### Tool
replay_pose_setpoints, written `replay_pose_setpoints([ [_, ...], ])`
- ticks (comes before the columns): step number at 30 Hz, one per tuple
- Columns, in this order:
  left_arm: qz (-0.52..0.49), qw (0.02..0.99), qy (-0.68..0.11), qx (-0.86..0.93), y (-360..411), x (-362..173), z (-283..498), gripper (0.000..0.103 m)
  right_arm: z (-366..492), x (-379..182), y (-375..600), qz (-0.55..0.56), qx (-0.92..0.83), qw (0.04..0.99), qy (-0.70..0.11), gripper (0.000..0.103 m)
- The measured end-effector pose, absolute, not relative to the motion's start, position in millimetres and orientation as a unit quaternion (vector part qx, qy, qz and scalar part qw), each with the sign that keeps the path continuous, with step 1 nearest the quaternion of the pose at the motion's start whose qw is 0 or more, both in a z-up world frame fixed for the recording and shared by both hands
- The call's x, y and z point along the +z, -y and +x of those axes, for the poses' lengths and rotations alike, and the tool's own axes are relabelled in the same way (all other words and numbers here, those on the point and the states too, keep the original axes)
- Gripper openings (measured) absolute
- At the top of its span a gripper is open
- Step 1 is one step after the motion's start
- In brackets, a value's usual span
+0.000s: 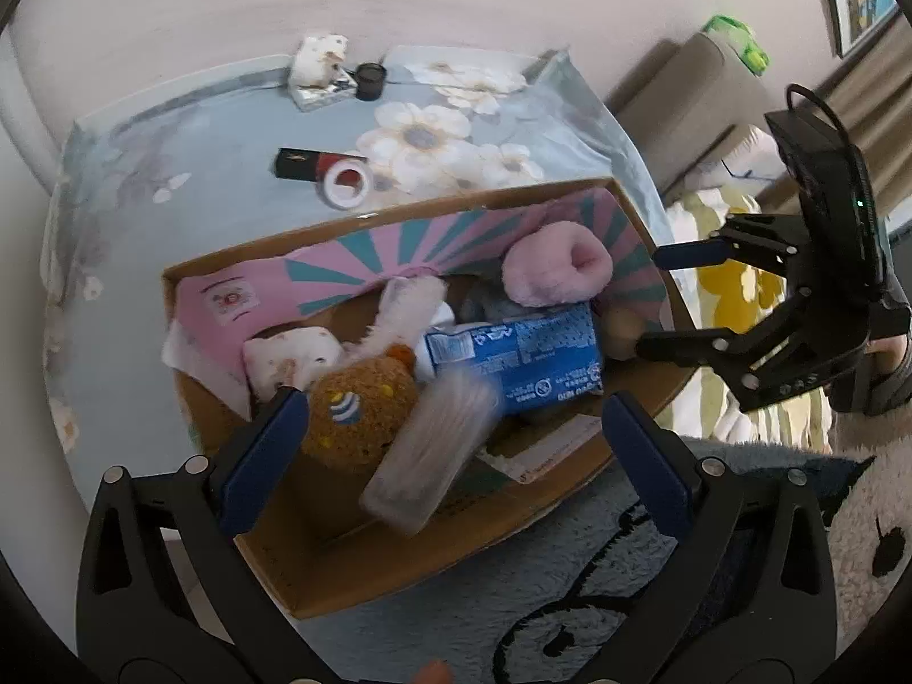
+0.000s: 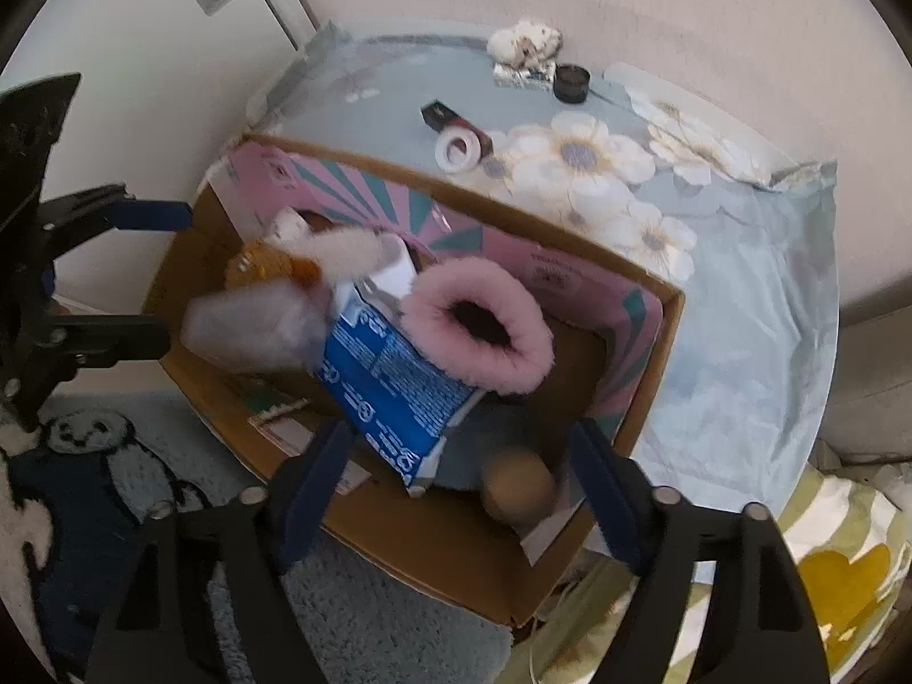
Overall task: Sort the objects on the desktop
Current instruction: 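Carry clear box and tan jar into the cardboard box and release both, then move both grippers back over the table toward the white plush and black jar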
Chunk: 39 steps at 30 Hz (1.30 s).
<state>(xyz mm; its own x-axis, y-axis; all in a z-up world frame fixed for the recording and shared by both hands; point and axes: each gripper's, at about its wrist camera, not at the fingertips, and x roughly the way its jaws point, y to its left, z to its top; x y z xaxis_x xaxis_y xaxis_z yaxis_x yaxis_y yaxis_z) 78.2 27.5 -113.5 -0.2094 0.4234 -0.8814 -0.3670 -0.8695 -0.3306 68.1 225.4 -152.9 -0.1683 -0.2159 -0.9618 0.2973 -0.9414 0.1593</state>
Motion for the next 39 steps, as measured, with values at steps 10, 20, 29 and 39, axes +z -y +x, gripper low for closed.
replay_pose_setpoints([
  [10,-0.550,0.234,0.022,0.801,-14,-95,75,0.102,60,-144,-226,0.610,-0.775,0.161,-0.029,0.077],
  [20,-0.537,0.215,0.024,0.816,4,-84,60,0.102,43,-129,-234,0.596,-0.788,0.154,-0.007,0.077],
  [29,-0.535,0.206,0.030,0.819,16,-80,41,0.102,18,-120,-236,0.586,-0.798,0.143,-0.002,0.077],
  [39,-0.514,0.205,0.016,0.833,28,-67,11,0.102,-12,-108,-232,0.567,-0.813,0.135,-0.012,0.077],
])
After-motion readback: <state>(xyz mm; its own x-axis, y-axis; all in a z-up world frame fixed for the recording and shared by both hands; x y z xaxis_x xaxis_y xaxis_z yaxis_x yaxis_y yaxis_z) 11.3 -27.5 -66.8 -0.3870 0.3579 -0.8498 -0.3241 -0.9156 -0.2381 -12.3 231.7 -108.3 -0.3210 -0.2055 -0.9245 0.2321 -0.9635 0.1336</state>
